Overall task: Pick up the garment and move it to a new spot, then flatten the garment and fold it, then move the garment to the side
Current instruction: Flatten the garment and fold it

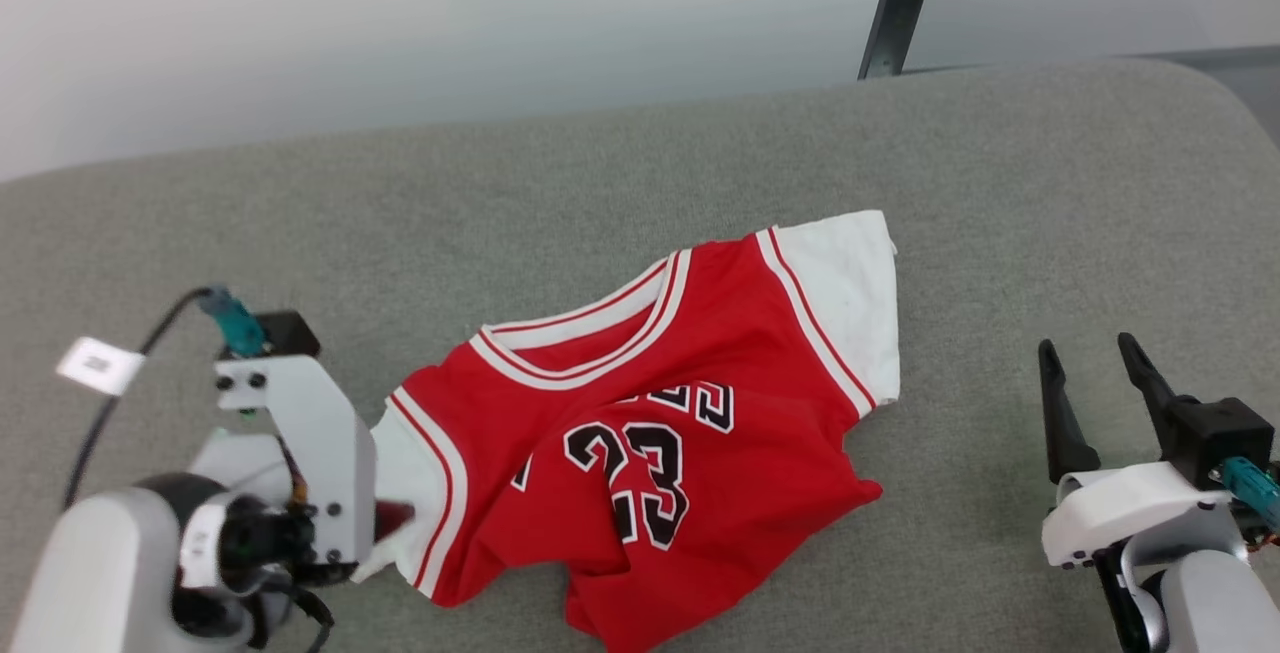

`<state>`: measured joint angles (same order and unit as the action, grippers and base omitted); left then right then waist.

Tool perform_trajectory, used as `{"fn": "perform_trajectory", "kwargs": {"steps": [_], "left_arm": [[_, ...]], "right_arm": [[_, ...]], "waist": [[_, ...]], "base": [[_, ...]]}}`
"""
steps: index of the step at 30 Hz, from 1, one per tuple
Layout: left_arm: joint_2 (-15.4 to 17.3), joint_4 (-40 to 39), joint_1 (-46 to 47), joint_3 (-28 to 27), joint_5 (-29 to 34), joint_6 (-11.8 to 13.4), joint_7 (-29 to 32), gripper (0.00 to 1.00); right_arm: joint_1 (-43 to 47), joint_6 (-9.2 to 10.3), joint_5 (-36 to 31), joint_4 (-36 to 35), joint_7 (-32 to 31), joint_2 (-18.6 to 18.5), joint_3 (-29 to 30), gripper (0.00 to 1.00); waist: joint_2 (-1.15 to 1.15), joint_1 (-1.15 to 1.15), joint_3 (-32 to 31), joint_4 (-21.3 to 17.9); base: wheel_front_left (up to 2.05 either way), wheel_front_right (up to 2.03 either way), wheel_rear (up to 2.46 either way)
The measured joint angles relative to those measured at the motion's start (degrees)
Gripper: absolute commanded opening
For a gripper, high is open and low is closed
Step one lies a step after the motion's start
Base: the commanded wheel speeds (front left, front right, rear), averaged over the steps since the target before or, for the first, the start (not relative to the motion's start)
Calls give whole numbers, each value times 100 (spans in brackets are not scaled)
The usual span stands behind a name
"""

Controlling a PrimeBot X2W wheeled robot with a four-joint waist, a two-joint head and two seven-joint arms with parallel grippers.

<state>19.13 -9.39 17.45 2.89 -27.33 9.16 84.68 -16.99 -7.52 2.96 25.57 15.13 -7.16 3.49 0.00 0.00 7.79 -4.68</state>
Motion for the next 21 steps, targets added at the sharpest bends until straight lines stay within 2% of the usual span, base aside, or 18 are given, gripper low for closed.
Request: {"fn": "perform_trajectory", "kwargs": {"steps": [2,5,10,17,21], "left_arm": [[40,-143,-7,-102,8,-40,-248,100],[45,-179,-35,-182,-56,-231,-690,100],[64,263,-46,-277,-99,-547,-1396,100],[200,1118,279,-222,-58,-801,-1702,100],[261,1764,599,-187,-32,-834,-1685,100]], "right_arm": [[70,0,0,-108,-1,-35,16,100],[235,0,-2,-349,-1,-42,77,100],[557,0,-3,-667,-1,-14,178,100],[706,0,-45,-717,-1,3,174,100],[687,0,-45,-710,-2,-7,146,100]], "waist": [[0,0,-84,10],[0,0,-208,30],[0,0,-367,67],[0,0,-347,34],[0,0,-245,-22]], "base": [[0,0,0],[0,0,0],[0,0,0],[0,0,0],[0,0,0]]}}
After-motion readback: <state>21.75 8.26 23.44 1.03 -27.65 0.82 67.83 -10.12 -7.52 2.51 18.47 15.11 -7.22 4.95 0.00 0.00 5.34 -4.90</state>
